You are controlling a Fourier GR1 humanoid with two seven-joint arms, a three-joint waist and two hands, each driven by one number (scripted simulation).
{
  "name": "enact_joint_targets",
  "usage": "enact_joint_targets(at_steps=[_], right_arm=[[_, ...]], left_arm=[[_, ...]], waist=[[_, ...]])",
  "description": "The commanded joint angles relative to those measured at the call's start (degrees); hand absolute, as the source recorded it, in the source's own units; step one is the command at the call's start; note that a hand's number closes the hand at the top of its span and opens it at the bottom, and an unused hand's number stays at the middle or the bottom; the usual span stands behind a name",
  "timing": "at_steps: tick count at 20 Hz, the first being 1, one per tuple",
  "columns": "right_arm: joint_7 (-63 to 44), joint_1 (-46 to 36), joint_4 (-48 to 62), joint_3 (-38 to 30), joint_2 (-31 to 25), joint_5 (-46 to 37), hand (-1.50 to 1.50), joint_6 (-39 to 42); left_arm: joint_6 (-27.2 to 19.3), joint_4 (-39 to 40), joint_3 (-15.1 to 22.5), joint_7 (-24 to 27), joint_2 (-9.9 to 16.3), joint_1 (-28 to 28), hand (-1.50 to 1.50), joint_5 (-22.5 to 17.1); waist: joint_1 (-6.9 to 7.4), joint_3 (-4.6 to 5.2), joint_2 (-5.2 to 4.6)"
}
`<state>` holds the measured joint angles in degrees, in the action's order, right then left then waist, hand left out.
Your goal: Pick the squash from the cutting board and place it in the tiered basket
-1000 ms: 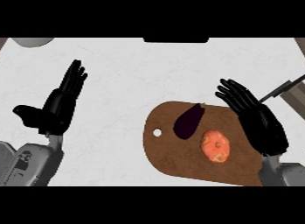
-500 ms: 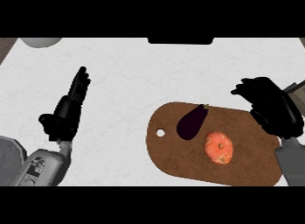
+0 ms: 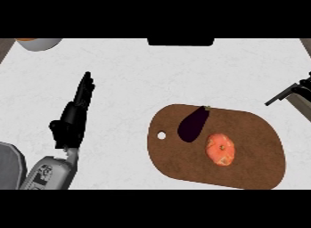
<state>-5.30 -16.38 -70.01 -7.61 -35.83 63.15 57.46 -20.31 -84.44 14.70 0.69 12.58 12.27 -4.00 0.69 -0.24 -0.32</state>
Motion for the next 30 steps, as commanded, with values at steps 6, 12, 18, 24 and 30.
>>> enact_joint_targets(at_steps=[6,12,18,24,30], right_arm=[[0.80,-8.10,-15.59,-9.44,-14.26,-22.75,-1.50,10.29],[0.30,-8.07,-34.41,-9.44,-11.64,-38.37,-1.50,7.01],[0.38,-5.03,-42.81,-5.60,-6.18,-49.89,-1.50,6.71],[-0.42,0.03,-50.59,-1.94,-2.69,-55.31,-1.50,5.89],[0.74,-2.30,-48.26,2.58,-2.79,-63.46,-1.50,7.35]], left_arm=[[-0.46,-1.67,0.48,-0.79,0.32,-0.91,0.00,0.98],[-0.86,-3.48,1.04,-3.81,0.60,-1.59,0.00,1.66],[-0.14,-2.25,-0.65,-3.66,-0.41,-0.03,0.00,1.77],[0.20,-2.14,-0.76,-2.61,-1.71,-1.53,0.00,4.03],[-0.70,-3.72,0.52,-2.01,-4.45,-3.83,0.00,5.47]], waist=[[-0.59,0.04,0.81],[-0.64,0.04,0.76],[-0.56,0.20,0.31],[-0.81,0.24,0.36],[-0.34,0.22,0.23]])
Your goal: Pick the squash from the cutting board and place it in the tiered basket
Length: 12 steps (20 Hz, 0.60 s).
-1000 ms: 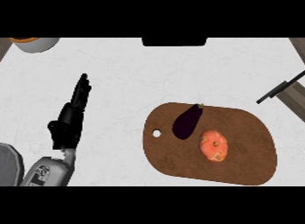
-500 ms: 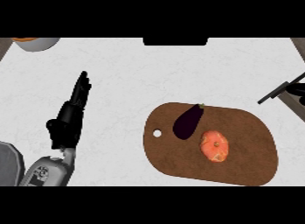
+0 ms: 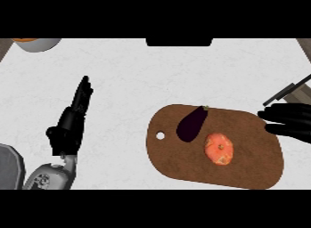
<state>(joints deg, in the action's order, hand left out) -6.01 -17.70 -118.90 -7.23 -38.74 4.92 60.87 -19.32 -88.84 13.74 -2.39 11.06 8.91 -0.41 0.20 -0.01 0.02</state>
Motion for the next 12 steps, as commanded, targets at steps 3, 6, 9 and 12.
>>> enact_joint_targets(at_steps=[3,6,9,12], right_arm=[[2.07,4.04,-3.06,2.51,0.00,-8.80,-1.50,4.03],[1.71,2.56,-2.32,5.49,1.66,-13.09,-1.50,2.28],[6.89,8.53,-6.28,2.00,-1.50,-15.21,-1.50,4.43],[13.00,3.80,-0.19,1.33,-2.90,-20.25,-1.50,3.34]], left_arm=[[0.78,2.93,-1.13,2.22,-1.24,0.53,0.00,1.09],[0.13,0.45,0.43,1.14,-2.16,-2.08,0.00,3.14],[1.89,0.81,-1.91,1.03,-1.33,-1.01,0.00,1.71],[0.63,0.41,-0.91,-0.66,-3.30,0.27,0.00,3.92]], waist=[[-0.23,-0.02,-0.05],[0.10,-0.01,-0.05],[-0.40,-0.04,0.01],[-0.09,-0.05,-0.07]])
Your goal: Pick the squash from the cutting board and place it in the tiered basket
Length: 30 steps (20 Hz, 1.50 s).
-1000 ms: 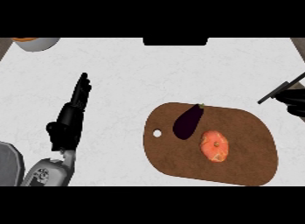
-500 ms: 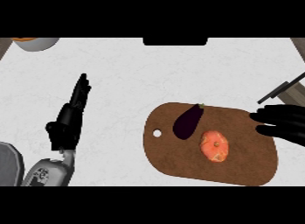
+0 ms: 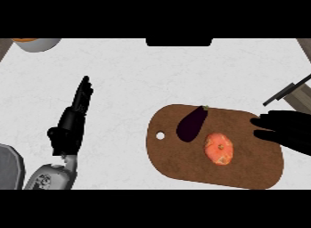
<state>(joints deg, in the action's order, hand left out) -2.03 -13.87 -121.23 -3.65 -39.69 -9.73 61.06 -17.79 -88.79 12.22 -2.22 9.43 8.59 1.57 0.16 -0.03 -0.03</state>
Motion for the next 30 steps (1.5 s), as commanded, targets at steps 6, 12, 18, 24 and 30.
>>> enact_joint_targets(at_steps=[6,12,18,24,30], right_arm=[[15.96,-0.27,5.23,2.62,-3.88,-16.36,-1.50,-3.56],[17.20,0.32,1.10,10.32,-2.17,-21.75,-1.50,-9.23],[22.05,3.20,5.26,13.07,-0.21,-30.80,-1.50,-18.09],[20.03,5.52,5.20,10.31,2.02,-33.14,-1.50,-16.91],[26.85,3.04,15.89,12.35,1.27,-36.06,-1.50,-20.00]], left_arm=[[-1.06,0.42,1.04,1.11,-3.55,-0.91,0.00,3.72],[2.49,-0.57,-2.83,-0.72,-0.92,0.19,0.00,1.40],[1.11,0.32,-2.92,-3.60,-3.10,2.96,0.00,4.37],[3.21,-1.20,-2.53,-0.12,-4.25,-1.55,0.00,4.66],[4.24,2.38,-4.08,1.67,-4.85,0.11,0.00,4.33]], waist=[[0.10,-0.02,-0.06],[0.36,-0.01,-0.05],[-0.01,0.01,0.01],[-0.14,0.03,0.08],[-0.08,0.02,0.01]])
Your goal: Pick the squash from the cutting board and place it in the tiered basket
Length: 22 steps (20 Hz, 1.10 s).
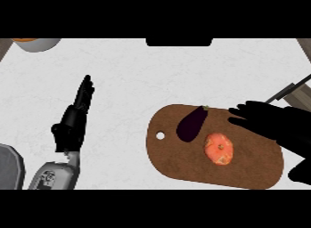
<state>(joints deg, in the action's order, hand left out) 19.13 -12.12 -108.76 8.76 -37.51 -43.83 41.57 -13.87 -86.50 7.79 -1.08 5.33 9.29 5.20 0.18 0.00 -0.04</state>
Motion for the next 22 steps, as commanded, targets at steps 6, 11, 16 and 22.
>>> enact_joint_targets(at_steps=[6,11,16,22], right_arm=[[6.62,-1.38,7.31,2.22,2.50,-3.76,-1.50,-1.90],[10.85,2.50,7.96,1.66,1.38,-5.18,-1.50,-3.77],[6.13,-3.02,6.97,2.63,4.53,-4.45,-1.50,2.49],[3.56,1.58,7.15,7.47,8.15,-9.91,-1.50,-1.76]], left_arm=[[1.22,-3.34,0.94,1.39,-0.71,-4.69,0.00,1.74],[1.53,-6.56,-0.59,-3.82,-0.19,-3.25,0.00,2.00],[2.98,-1.94,-2.26,-0.28,-0.76,-1.14,0.00,1.17],[4.81,-1.65,-4.34,-0.97,0.03,0.51,0.00,0.40]], waist=[[0.20,0.00,0.04],[-0.09,-0.01,0.07],[-0.09,0.02,0.04],[-0.23,0.01,0.06]])
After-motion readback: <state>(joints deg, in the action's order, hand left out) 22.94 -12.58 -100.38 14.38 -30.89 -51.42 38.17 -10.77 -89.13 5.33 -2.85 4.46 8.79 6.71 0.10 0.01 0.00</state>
